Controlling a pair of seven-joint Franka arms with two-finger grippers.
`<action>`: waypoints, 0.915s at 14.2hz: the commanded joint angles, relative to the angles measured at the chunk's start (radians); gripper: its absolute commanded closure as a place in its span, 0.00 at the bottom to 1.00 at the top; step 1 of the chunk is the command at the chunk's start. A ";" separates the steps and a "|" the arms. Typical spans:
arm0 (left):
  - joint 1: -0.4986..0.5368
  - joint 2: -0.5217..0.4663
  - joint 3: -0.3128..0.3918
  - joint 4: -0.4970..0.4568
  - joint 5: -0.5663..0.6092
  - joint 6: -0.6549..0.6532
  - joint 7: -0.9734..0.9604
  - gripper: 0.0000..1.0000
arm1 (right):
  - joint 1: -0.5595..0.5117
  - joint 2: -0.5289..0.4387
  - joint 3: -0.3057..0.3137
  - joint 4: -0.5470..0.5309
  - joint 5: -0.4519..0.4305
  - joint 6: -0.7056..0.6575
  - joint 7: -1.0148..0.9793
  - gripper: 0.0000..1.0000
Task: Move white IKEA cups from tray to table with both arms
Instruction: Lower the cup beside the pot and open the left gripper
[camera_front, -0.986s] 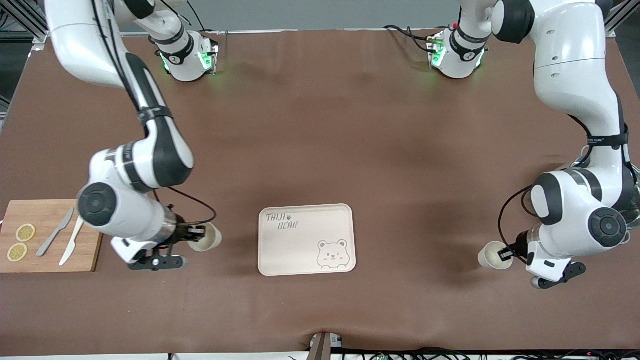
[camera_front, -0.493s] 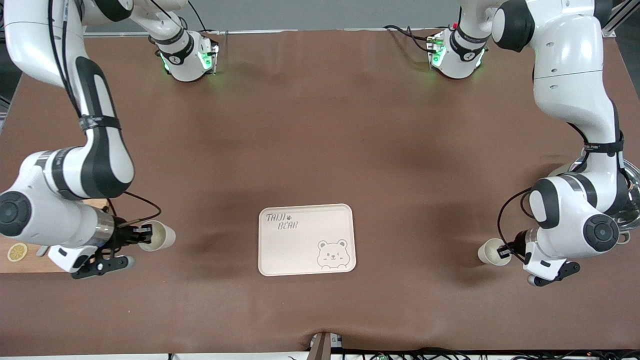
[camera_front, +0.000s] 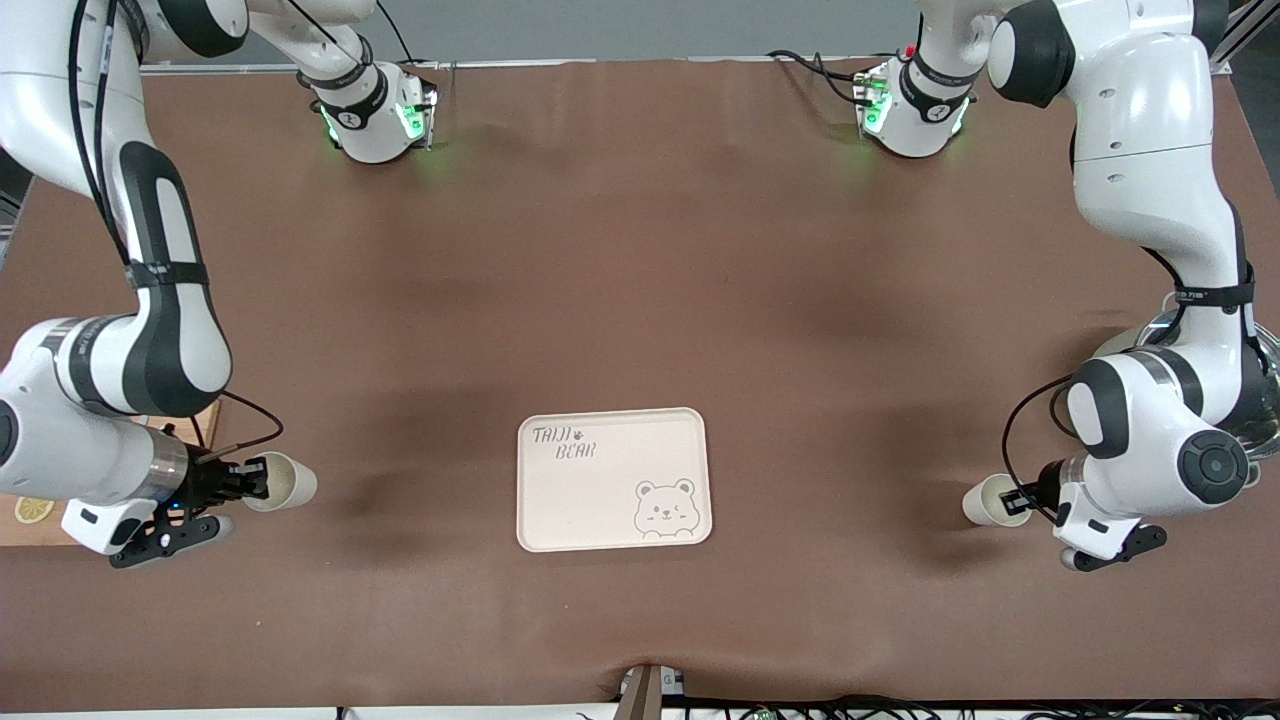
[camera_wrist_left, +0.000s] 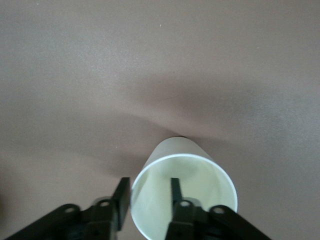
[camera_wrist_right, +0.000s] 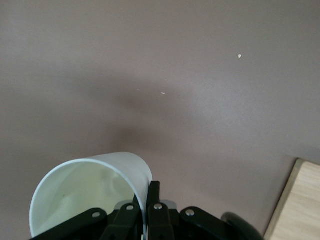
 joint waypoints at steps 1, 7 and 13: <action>0.007 -0.016 -0.004 0.008 -0.024 0.002 0.023 0.10 | -0.020 0.030 0.017 -0.024 0.013 0.055 -0.045 1.00; -0.012 -0.093 -0.003 0.007 -0.008 -0.008 0.047 0.00 | -0.053 0.105 0.017 -0.024 0.013 0.170 -0.145 1.00; -0.016 -0.237 -0.006 -0.006 -0.008 -0.132 0.171 0.00 | -0.059 0.144 0.017 -0.024 0.013 0.222 -0.160 1.00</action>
